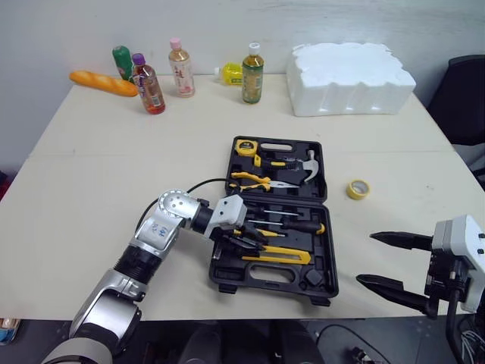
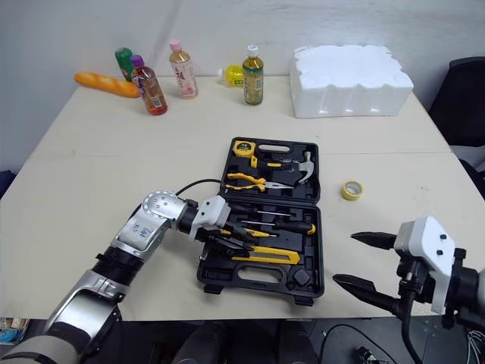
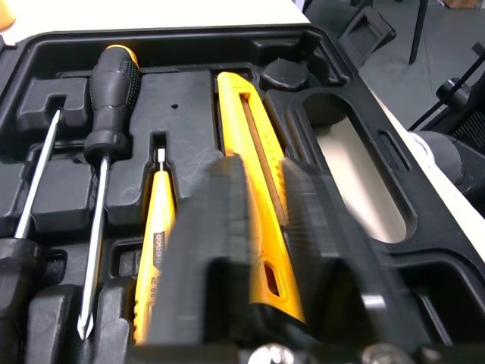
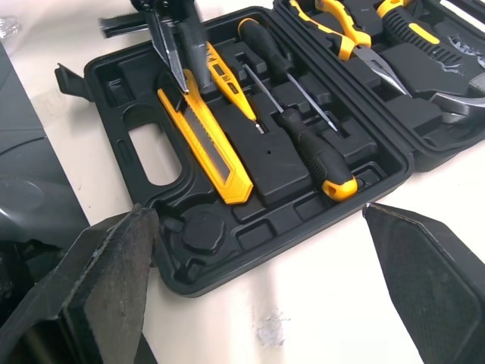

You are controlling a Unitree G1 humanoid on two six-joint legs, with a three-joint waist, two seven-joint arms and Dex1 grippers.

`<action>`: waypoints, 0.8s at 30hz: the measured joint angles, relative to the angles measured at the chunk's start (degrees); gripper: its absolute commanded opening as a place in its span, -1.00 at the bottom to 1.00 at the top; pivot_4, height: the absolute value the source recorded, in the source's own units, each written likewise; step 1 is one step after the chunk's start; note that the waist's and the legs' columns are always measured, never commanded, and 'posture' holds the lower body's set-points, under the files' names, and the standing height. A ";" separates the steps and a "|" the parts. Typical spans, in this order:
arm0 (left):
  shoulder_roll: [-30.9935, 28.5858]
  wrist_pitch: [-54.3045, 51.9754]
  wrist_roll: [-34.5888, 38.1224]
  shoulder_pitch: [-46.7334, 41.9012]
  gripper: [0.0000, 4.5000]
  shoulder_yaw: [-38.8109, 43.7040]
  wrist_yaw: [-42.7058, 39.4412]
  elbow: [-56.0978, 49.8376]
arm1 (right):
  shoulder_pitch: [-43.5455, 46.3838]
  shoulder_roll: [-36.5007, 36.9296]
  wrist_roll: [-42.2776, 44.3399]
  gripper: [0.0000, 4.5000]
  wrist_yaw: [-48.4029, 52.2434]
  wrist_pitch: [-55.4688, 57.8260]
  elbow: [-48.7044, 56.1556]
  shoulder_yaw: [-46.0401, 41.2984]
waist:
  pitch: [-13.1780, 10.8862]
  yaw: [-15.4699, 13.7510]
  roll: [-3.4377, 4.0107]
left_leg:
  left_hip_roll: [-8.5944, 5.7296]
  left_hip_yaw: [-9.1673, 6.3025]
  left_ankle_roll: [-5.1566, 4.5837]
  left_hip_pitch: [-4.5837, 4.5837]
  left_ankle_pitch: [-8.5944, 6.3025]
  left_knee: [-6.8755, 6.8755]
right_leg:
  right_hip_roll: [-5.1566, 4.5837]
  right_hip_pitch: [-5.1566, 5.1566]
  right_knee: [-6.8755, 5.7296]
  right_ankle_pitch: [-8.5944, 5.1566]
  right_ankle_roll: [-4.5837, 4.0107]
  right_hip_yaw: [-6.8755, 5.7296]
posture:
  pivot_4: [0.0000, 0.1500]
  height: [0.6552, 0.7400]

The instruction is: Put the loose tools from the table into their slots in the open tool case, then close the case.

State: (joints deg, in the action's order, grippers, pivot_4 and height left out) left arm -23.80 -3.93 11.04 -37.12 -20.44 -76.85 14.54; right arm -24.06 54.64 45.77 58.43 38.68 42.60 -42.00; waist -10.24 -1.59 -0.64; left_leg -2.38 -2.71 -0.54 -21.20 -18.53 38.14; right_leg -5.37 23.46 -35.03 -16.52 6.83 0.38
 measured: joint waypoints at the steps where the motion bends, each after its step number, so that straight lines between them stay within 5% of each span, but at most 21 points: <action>1: 0.32 0.57 -0.49 -0.02 -0.98 -0.23 0.25 0.44 | 0.07 0.00 -0.05 1.00 0.03 0.00 0.00 0.09 | 0.00 -0.03 0.00 | 0.00 -0.01 0.00 0.00 0.00 0.00 | 0.02 0.00 0.00 0.00 0.00 -0.01 | 1.00 0.96; 24: -0.05 8.94 -9.37 -1.20 -0.98 -4.05 6.73 3.36 | -1.56 -0.52 -1.33 1.00 1.17 0.03 -0.45 0.35 | 0.26 -0.06 0.09 | 0.09 -0.39 -0.14 1.00 -0.20 -0.12 | -0.17 -1.40 0.67 0.03 0.05 0.06 | 1.00 0.96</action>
State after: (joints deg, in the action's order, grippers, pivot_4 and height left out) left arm -23.85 5.01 1.68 -38.33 -24.49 -70.13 17.90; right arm -25.62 54.12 44.43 59.60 38.70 42.16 -41.64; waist -9.98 -1.65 -0.55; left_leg -2.29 -3.10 -0.68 -20.20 -18.73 38.02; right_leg -5.53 22.06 -34.36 -16.49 6.88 0.44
